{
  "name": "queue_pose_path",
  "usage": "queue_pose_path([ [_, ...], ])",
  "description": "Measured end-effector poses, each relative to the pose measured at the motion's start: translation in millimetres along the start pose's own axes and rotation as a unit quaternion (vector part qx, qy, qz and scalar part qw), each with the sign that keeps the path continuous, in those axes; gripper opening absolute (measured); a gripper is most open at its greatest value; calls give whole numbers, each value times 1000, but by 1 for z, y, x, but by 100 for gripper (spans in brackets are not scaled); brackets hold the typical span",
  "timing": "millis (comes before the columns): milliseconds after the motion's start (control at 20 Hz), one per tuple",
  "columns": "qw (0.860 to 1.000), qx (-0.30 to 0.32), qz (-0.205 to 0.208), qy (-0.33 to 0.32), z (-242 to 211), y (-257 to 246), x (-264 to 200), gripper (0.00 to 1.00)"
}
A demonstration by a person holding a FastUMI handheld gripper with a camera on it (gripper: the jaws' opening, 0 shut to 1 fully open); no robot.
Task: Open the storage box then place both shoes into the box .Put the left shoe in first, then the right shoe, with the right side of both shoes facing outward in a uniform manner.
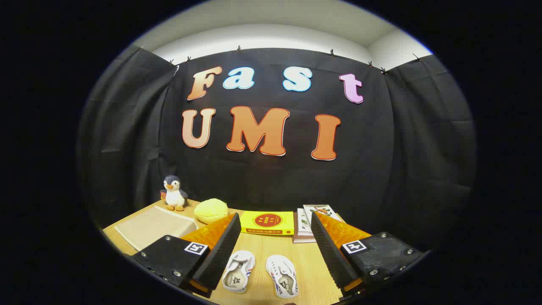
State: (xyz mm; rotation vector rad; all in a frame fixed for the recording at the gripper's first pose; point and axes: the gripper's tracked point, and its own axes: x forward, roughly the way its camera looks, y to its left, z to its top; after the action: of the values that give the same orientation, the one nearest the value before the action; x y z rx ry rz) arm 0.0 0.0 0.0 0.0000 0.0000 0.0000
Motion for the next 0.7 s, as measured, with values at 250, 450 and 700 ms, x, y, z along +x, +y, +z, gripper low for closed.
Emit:
queue_pose_path([
  [250,1000,-1,9,12,-6,16,-2,100],
  [450,1000,-9,19,11,-10,26,-3,100],
  [700,999,4,28,27,-23,31,1,100],
])
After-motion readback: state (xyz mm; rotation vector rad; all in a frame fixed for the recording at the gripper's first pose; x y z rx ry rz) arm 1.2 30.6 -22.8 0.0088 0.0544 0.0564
